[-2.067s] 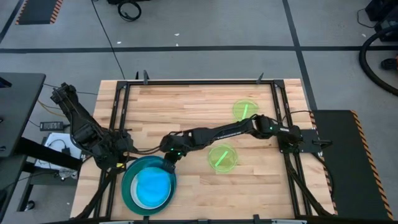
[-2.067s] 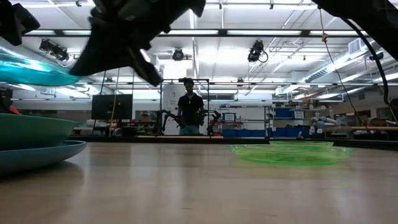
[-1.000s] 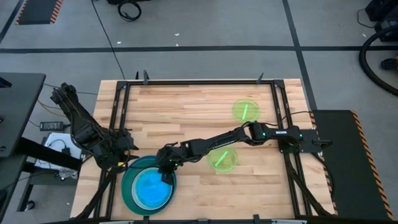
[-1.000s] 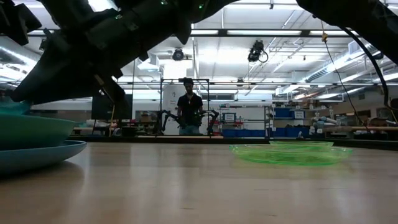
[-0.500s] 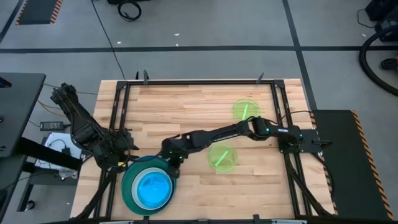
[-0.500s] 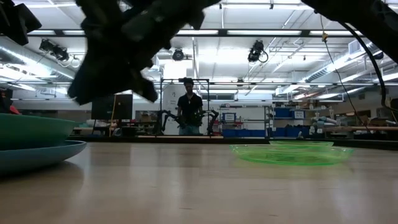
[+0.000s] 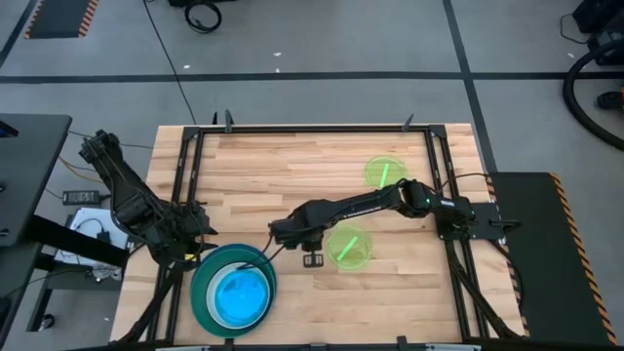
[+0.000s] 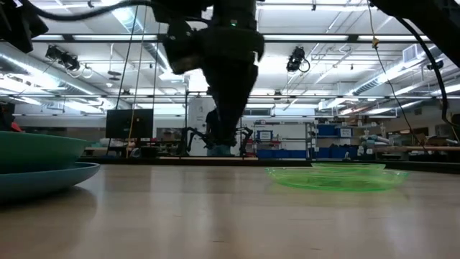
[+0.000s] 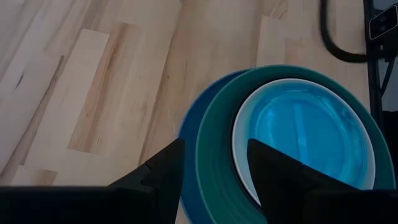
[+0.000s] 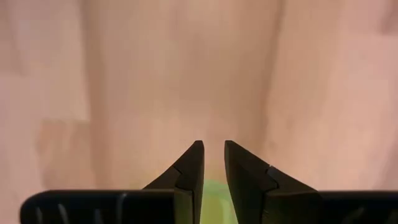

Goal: Stack plastic plates
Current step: Stack the bottom light green plate on top of the light blue plate

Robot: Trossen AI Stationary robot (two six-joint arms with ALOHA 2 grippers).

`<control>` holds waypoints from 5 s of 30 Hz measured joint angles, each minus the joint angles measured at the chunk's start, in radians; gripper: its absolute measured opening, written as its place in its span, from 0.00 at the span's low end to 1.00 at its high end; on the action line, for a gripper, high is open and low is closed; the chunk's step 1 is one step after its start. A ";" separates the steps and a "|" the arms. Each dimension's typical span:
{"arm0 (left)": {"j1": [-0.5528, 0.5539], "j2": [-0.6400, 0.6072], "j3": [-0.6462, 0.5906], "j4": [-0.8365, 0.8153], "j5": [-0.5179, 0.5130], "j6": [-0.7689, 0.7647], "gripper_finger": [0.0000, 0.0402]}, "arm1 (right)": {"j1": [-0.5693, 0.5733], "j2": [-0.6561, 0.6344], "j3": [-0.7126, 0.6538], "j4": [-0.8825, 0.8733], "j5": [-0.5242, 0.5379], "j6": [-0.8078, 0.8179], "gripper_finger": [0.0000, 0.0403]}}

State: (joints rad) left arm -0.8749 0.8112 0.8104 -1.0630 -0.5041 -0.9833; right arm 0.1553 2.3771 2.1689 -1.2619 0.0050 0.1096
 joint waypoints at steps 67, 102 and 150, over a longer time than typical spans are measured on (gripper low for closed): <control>0.000 0.000 0.000 -0.008 -0.018 0.007 0.45 | -0.119 0.007 -0.218 -0.158 -0.106 -0.423 0.08; 0.001 0.000 0.000 -0.167 0.011 -0.033 0.45 | -0.117 0.009 -0.039 0.045 -0.454 0.479 0.02; 0.001 0.000 0.000 -0.177 -0.049 -0.027 0.45 | 0.051 0.032 0.120 0.495 -0.178 0.773 0.02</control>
State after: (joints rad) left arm -0.8737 0.8112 0.8101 -1.2405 -0.5531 -1.0103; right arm 0.2065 2.4095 2.2893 -0.7664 -0.1731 0.8830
